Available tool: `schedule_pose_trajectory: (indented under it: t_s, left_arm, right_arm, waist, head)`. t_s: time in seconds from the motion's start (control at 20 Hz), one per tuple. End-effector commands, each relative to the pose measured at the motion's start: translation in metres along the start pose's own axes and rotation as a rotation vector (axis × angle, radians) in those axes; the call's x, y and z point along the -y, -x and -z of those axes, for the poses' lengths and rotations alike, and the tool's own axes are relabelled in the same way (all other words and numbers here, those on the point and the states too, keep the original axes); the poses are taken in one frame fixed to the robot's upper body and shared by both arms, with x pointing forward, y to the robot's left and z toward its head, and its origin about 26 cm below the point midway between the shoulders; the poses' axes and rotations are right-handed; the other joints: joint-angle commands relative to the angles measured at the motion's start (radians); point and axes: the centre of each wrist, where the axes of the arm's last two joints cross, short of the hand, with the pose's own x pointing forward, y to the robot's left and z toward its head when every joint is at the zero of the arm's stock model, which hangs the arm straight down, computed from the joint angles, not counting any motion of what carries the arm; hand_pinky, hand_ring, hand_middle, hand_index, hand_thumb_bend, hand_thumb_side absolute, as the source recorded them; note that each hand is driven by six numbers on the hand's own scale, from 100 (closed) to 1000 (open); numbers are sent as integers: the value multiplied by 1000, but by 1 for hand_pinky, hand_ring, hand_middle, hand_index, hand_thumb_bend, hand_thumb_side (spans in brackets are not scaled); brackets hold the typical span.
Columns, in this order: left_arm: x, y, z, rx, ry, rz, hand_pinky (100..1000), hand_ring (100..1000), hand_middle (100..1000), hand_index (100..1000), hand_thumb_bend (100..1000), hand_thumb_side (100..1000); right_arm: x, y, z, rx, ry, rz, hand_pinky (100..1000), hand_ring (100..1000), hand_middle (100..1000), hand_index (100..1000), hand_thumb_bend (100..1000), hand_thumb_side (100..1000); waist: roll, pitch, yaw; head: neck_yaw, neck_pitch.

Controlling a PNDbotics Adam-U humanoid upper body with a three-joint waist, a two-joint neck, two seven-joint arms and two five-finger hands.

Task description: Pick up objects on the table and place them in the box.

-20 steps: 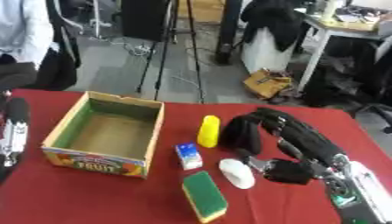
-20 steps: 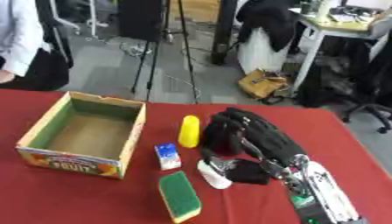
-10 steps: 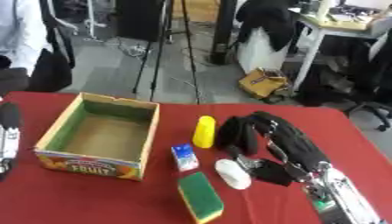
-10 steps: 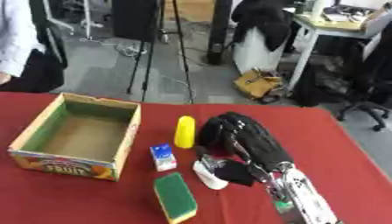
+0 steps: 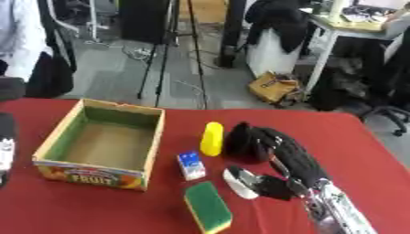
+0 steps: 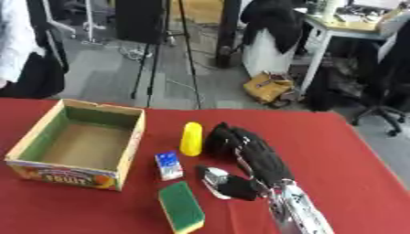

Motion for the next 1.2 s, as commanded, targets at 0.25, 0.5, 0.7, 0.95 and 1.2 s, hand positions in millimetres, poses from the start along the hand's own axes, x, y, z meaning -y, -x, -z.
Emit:
schedule_pose_trajectory:
  t_s: [0.25,0.5,0.7,0.95,1.2]
  left_arm:
    - [-3,-5,4,21,3,-1,919,825,780,787,100,717]
    - [-2,-5,3,16,4,-7,922,823,776,783,100,716]
    - [-2,-4,2,11,5,-10,922,822,773,780,100,716]
    - [0,-4,1,5,9,-18,924,820,770,778,100,717]
    - [1,-5,1,5,6,-28,925,819,769,778,100,718]
  right_arm:
    - [3,1,4,-12,-99,91,1000,1000,930,1000,840,872]
    - [8,6,2,-3,-148,90,1000,1000,943,1000,870,804]
    - [9,11,1,-25,-157,92,1000,1000,944,1000,867,813]
    - [8,15,1,-68,-131,110,1000,1000,940,1000,846,850]
    - [9,21,3,-140,-95,112,996,1000,935,1000,799,861]
  waist:
    - [9,-6,2]
    - [11,-2,5]
    - [13,1,3]
    - [16,8,4]
    - [20,15,9]
  head:
    - [-8,-12]
    - [-7,-15]
    - [-7,-21]
    - [-10,-27]
    - [-19,-38]
